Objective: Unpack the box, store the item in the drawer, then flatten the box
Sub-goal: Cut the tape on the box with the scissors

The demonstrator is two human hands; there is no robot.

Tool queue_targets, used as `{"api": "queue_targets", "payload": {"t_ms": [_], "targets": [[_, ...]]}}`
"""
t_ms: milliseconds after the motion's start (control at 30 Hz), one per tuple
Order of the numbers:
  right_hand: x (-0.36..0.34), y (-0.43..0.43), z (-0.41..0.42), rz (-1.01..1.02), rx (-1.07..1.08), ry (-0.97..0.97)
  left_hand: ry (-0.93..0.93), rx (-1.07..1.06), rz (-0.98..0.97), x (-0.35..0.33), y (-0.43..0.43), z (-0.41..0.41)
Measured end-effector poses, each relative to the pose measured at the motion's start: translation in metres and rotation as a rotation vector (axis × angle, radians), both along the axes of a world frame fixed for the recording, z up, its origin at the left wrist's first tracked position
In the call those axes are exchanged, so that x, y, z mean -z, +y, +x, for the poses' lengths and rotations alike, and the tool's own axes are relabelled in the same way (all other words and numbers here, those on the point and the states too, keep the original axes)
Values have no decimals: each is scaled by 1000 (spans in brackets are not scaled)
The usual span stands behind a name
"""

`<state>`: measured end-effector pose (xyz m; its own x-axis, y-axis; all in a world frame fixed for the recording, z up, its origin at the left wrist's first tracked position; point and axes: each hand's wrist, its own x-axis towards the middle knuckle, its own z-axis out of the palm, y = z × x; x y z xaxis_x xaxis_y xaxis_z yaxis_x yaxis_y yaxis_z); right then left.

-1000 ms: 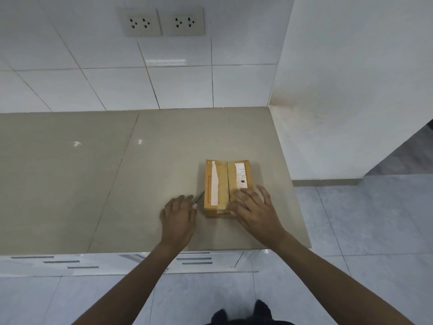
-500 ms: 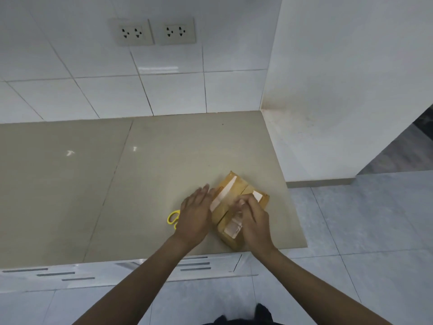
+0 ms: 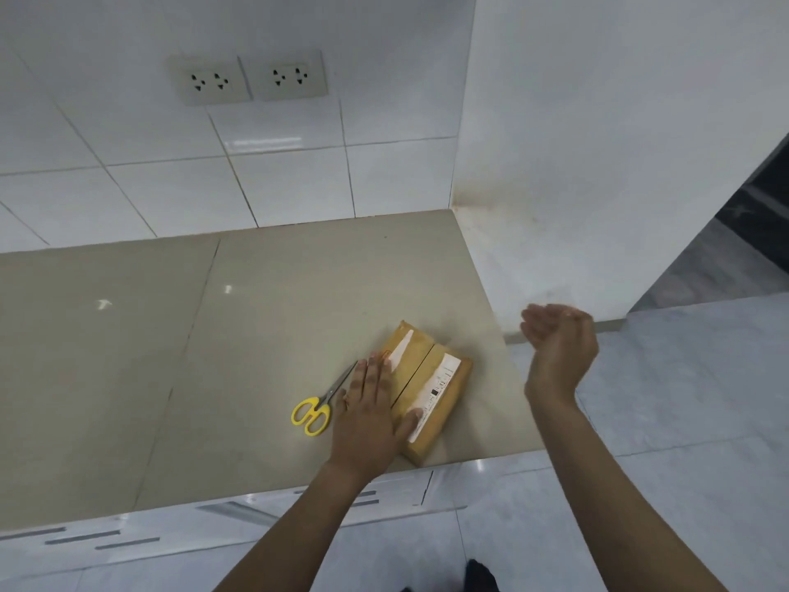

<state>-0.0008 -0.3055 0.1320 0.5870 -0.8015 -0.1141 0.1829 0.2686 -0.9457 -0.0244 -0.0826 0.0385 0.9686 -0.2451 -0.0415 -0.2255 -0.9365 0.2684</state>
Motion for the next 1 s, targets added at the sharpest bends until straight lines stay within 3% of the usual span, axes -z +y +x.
{"api": "queue_targets", "payload": {"t_ms": [133, 233, 500, 633, 800, 867, 1000], "targets": [[-4, -24, -3, -154, 137, -44, -13, -10, 6, 1, -1, 1], [5, -27, -10, -450, 139, -14, -29, -2, 1, 4, -1, 1], [118, -3, -49, -1220, -461, 529, -68, -9, -4, 7, -2, 1], [149, 4, -66, -1498, -661, 612, -68, -36, -3, 8, -4, 2], [135, 2, -81, -1730, -726, 645, -25, -176, -6, 0, -18, -2], [125, 6, -85, -1672, -703, 557, -1, -256, -15, -7, -26, -6], [86, 42, -78, -995, -719, 355, 60, -350, -41, -15, -34, -5]]}}
